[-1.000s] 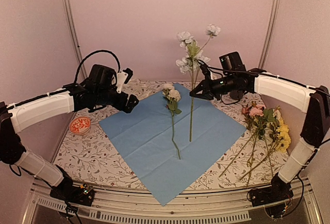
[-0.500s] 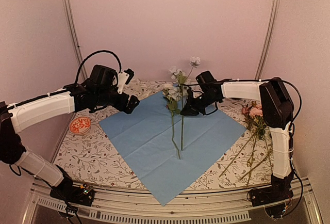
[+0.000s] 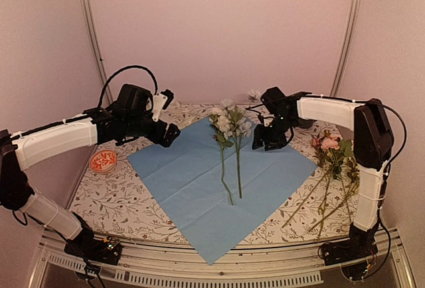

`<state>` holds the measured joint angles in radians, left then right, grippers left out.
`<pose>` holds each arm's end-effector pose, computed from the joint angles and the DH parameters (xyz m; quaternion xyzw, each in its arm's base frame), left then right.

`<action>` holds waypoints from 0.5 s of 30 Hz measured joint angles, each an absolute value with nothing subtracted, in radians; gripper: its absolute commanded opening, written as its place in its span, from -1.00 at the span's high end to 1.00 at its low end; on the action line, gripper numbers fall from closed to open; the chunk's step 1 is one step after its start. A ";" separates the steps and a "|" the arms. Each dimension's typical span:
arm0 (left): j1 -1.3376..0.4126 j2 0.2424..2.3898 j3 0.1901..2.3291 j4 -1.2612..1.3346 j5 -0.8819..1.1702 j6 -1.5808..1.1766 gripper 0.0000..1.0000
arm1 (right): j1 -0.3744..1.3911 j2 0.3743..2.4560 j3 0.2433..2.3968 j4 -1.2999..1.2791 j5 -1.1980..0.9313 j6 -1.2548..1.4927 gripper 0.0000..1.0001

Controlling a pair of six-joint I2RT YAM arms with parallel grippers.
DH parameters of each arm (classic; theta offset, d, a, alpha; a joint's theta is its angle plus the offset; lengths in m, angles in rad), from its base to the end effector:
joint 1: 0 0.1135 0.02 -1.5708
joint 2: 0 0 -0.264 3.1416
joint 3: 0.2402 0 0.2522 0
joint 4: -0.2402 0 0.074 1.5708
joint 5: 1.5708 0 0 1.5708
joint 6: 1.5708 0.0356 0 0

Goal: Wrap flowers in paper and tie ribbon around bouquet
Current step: Place the fake flower on the flattened wrapping paper, then pick up the fake flower from the center of the board.

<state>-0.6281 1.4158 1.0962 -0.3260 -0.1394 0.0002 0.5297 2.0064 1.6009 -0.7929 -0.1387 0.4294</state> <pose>0.2601 -0.1828 0.2886 0.2463 0.8586 -0.0782 0.4427 0.3599 0.2164 0.2096 -0.0619 0.9785 0.1456 0.1324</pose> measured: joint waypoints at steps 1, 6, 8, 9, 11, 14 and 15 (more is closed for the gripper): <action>-0.628 1.416 1.096 -0.326 -0.140 0.001 -0.98 | 0.513 1.952 1.565 -0.820 -0.091 0.422 0.48; -0.630 1.416 1.096 -0.326 -0.140 0.001 -0.98 | 0.321 1.655 1.311 -0.838 0.052 0.432 0.44; -0.632 1.416 1.096 -0.326 -0.141 0.002 -0.98 | 0.236 1.550 1.172 -0.803 0.061 0.436 0.51; -0.632 1.416 1.096 -0.326 -0.141 0.004 -0.98 | 0.209 1.516 1.126 -0.799 0.068 0.438 0.55; -0.633 1.416 1.096 -0.326 -0.141 0.005 -0.98 | 0.154 1.462 1.039 -0.787 0.079 0.446 0.52; -0.636 1.416 1.096 -0.326 -0.140 0.007 -0.98 | 0.073 1.436 0.959 -0.744 0.058 0.450 0.40; -0.637 1.416 1.096 -0.326 -0.140 0.007 -0.98 | 0.046 1.434 0.934 -0.725 0.043 0.450 0.35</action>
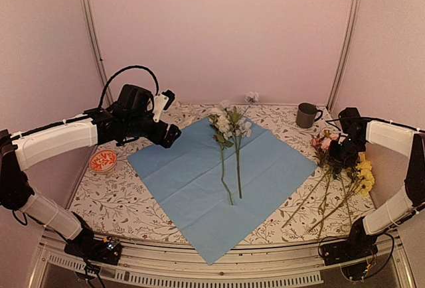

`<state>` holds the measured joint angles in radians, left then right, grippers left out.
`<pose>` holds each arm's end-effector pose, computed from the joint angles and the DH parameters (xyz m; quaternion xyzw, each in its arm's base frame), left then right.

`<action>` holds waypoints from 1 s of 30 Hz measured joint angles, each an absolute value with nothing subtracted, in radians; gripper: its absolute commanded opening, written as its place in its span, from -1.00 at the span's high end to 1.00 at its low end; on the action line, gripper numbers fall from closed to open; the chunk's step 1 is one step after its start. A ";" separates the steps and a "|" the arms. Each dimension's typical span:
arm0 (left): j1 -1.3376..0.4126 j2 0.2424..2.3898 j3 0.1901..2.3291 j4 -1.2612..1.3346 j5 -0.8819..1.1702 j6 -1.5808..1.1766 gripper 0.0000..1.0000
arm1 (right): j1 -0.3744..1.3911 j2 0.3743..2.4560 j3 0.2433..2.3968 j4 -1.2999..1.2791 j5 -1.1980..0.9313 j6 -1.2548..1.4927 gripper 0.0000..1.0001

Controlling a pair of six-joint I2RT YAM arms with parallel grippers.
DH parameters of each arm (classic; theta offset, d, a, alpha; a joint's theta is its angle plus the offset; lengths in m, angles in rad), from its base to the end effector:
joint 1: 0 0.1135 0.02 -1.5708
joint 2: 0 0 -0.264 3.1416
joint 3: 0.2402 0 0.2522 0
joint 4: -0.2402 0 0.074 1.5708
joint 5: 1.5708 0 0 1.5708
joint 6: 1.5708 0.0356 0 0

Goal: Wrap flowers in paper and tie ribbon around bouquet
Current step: Pick up the fake flower from the center of the board.

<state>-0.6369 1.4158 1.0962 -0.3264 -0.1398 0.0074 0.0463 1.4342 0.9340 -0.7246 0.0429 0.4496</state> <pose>0.2585 -0.1851 0.2886 0.2531 0.8567 -0.0783 0.4425 0.2647 0.0107 0.2071 0.2009 0.9641 0.0218 0.1720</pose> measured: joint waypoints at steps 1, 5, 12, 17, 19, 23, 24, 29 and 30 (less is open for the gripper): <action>-0.638 1.416 1.096 -0.326 -0.140 0.007 -0.98 | 0.029 1.433 0.915 -0.710 0.030 0.451 0.29; -0.641 1.416 1.096 -0.327 -0.139 0.008 -0.98 | -0.007 1.432 0.849 -0.661 -0.028 0.461 0.17; -0.643 1.415 1.096 -0.326 -0.139 0.008 -0.98 | -0.005 1.483 0.800 -0.596 -0.059 0.463 0.60; -0.645 1.415 1.096 -0.327 -0.138 0.009 -0.98 | -0.005 1.481 0.797 -0.589 -0.041 0.470 0.51; -0.645 1.415 1.096 -0.326 -0.138 0.009 -0.98 | -0.005 1.473 0.797 -0.582 -0.035 0.471 0.48; -0.645 1.415 1.096 -0.326 -0.138 0.011 -0.98 | -0.005 1.483 0.788 -0.557 -0.036 0.471 0.67; -0.645 1.415 1.096 -0.327 -0.136 0.011 -0.98 | -0.005 1.495 0.785 -0.551 -0.037 0.470 0.78; -0.646 1.415 1.096 -0.327 -0.134 0.012 -0.98 | -0.005 1.528 0.771 -0.545 -0.044 0.458 1.00; -0.646 1.415 1.096 -0.327 -0.133 0.012 -0.98 | -0.005 1.523 0.772 -0.545 -0.044 0.456 1.00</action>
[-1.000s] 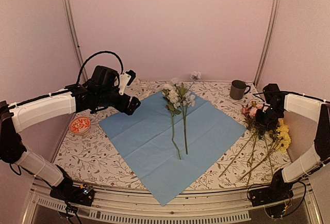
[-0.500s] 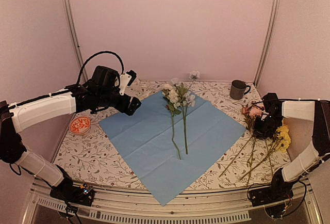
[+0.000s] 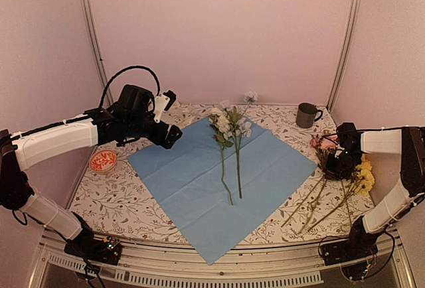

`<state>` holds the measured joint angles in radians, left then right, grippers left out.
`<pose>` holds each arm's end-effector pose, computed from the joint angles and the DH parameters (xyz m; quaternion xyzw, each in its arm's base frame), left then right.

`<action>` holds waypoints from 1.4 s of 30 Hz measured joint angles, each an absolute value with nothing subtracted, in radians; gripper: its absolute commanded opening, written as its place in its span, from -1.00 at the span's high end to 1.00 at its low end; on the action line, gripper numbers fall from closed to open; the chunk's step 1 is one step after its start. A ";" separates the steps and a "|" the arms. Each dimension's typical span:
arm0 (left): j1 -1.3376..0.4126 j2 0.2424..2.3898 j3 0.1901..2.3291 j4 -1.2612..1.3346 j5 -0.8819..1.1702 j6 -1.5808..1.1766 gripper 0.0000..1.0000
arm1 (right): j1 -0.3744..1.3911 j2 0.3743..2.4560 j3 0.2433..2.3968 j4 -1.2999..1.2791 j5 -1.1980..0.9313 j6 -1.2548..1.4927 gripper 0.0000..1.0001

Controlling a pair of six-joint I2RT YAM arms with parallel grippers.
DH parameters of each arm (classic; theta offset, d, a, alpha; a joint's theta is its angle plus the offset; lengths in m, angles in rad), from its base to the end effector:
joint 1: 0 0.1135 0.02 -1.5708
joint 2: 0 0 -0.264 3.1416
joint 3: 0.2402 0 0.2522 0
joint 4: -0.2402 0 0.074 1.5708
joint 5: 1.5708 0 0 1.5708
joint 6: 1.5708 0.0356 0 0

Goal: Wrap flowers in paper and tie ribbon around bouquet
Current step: Pick up the fake flower from the center of the board, then place the fake flower on the flattened wrapping paper.

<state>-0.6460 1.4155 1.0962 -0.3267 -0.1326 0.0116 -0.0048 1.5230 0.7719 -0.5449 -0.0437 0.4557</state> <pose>0.2566 -0.1876 0.2886 0.2604 0.8547 -0.0825 0.4414 0.2571 0.0003 0.1484 0.2231 0.9649 0.0517 0.1286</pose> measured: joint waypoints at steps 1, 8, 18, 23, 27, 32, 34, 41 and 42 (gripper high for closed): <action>-0.646 1.415 1.096 -0.327 -0.132 0.012 -0.98 | -0.005 1.517 0.773 -0.547 -0.040 0.455 1.00; -0.646 1.415 1.096 -0.326 -0.131 0.014 -0.98 | -0.005 1.379 0.898 -0.678 0.023 0.428 1.00; -0.646 1.415 1.096 -0.327 -0.132 0.016 -0.98 | -0.005 1.164 1.172 -0.686 -0.196 0.321 1.00; -0.646 1.415 1.096 -0.326 -0.132 0.016 -0.98 | -0.004 0.966 1.153 -0.397 -0.397 0.355 1.00; -0.646 1.415 1.096 -0.326 -0.131 0.016 -0.98 | 0.099 0.928 1.072 -0.107 -0.530 0.466 1.00; -0.646 1.415 1.096 -0.326 -0.131 0.016 -0.98 | 0.408 1.218 1.111 0.004 -0.554 0.508 1.00; -0.646 1.416 1.096 -0.327 -0.132 0.017 -0.98 | 0.499 1.399 1.186 -0.017 -0.530 0.501 1.00; -0.648 1.416 1.096 -0.327 -0.139 0.020 -0.98 | 0.625 1.900 1.525 -0.133 -0.508 0.533 1.00; -0.648 1.416 1.096 -0.327 -0.139 0.020 -0.98 | 0.633 1.958 1.577 -0.152 -0.506 0.539 1.00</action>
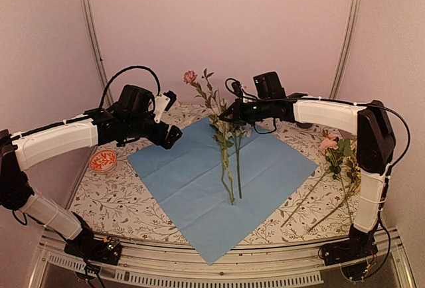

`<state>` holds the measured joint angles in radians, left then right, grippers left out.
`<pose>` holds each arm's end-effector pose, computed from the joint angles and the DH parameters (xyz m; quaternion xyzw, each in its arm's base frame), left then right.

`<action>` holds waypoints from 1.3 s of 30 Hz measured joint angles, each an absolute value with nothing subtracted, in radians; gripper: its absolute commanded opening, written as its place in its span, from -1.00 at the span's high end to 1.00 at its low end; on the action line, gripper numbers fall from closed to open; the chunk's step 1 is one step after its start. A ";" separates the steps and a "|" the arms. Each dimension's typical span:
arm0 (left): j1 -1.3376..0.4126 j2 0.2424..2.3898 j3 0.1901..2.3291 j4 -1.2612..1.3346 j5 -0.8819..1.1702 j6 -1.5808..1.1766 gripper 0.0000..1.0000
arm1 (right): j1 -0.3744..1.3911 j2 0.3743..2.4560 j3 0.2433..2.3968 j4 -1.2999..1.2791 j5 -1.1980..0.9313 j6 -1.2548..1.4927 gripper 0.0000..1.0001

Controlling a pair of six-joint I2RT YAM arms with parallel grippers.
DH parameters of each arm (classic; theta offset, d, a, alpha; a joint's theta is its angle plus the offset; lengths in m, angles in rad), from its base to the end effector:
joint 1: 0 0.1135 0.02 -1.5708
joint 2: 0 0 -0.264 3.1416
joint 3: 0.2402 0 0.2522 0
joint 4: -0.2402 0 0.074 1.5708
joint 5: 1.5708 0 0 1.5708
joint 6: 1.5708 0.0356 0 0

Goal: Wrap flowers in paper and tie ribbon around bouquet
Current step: Place the fake flower on the flattened wrapping paper, then pick up the fake flower from the center of the board.

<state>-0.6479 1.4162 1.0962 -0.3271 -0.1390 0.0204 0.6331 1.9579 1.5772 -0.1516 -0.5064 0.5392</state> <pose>0.2565 -0.1879 0.2884 0.2637 0.8538 -0.0781 0.4420 0.3606 0.2861 0.2693 -0.1636 0.8338 0.4469 0.2799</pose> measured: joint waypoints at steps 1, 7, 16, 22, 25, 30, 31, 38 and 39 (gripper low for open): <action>-0.648 1.416 1.096 -0.327 -0.140 0.022 -0.98 | 0.638 2.013 1.625 -0.163 -0.507 0.548 1.00; -0.648 1.428 1.096 -0.327 -0.141 0.026 -0.98 | 0.651 2.250 1.800 -0.248 -0.507 0.638 1.00; -0.648 1.441 1.096 -0.327 -0.141 0.027 -0.98 | 0.651 2.334 1.890 -0.414 -0.499 0.637 -0.05; -0.648 1.451 1.096 -0.327 -0.142 0.027 -0.98 | 0.644 2.222 1.903 -0.625 -0.326 0.496 -0.05; -0.648 1.453 1.096 -0.327 -0.142 0.027 -0.98 | 0.606 2.052 1.788 -0.747 -0.183 0.427 0.01; -0.650 1.453 1.096 -0.327 -0.142 0.027 -0.98 | 0.408 1.804 1.534 -0.961 0.025 0.368 -0.22; -0.650 1.453 1.096 -0.327 -0.142 0.027 -0.98 | 0.369 1.788 1.488 -0.993 0.064 0.361 -0.23; -0.651 1.453 1.096 -0.327 -0.139 0.027 -0.98 | 0.200 1.784 1.268 -1.107 0.185 0.346 -0.15; -0.652 1.453 1.096 -0.327 -0.139 0.027 -0.98 | 0.179 1.776 1.247 -1.080 0.182 0.343 -0.12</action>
